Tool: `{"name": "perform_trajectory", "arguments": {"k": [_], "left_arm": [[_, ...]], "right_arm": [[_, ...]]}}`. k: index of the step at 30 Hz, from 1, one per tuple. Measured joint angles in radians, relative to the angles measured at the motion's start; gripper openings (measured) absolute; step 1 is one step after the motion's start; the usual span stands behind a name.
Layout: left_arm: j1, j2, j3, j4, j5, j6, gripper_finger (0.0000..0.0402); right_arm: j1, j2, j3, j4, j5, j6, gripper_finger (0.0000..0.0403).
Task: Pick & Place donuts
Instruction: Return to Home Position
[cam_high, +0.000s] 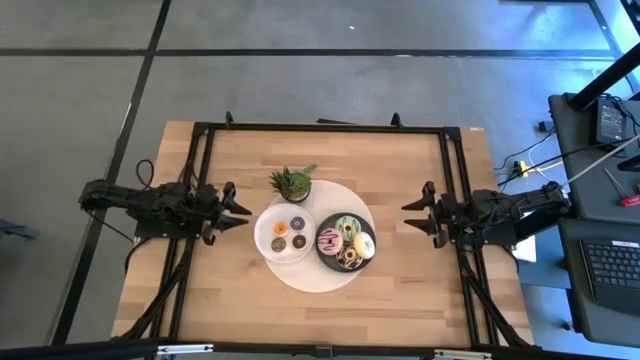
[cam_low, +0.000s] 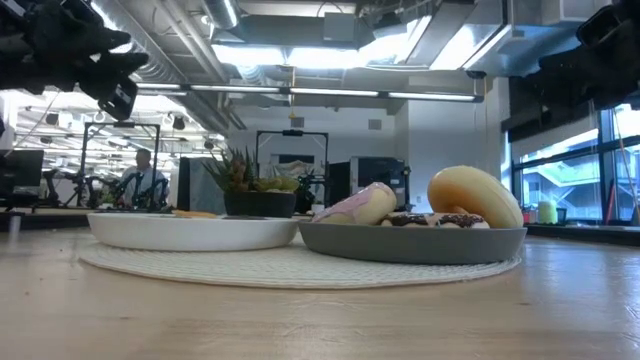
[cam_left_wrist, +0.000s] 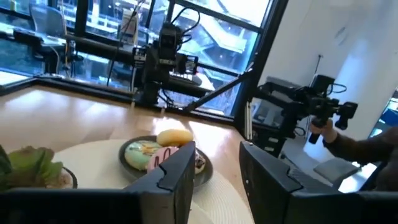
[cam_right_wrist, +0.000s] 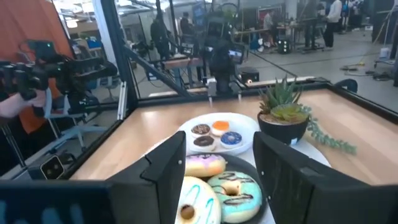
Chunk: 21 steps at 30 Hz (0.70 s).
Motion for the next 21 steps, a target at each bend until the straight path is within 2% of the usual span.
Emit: {"name": "perform_trajectory", "arguments": {"k": [4,10,14,21], "left_arm": [[0.002,-0.011,0.009,-0.061,-0.002,-0.003,0.0118],[0.003,-0.004,0.015,-0.088,-0.056,-0.043,0.0121],[0.003,0.002,0.014,-0.100,-0.046,-0.065,0.0120],[0.003,0.004,0.014,-0.101,-0.050,-0.065,0.0121]], "right_arm": [[-0.009,-0.002,0.017,-0.044,-0.001,0.001,0.0188],[-0.010,0.000,0.020,-0.058,-0.001,-0.013,0.0188],[-0.010,-0.001,-0.011,0.039,0.000,-0.077,0.0188],[-0.021,-0.001,-0.014,0.048,0.007,-0.083,0.0188]]}}
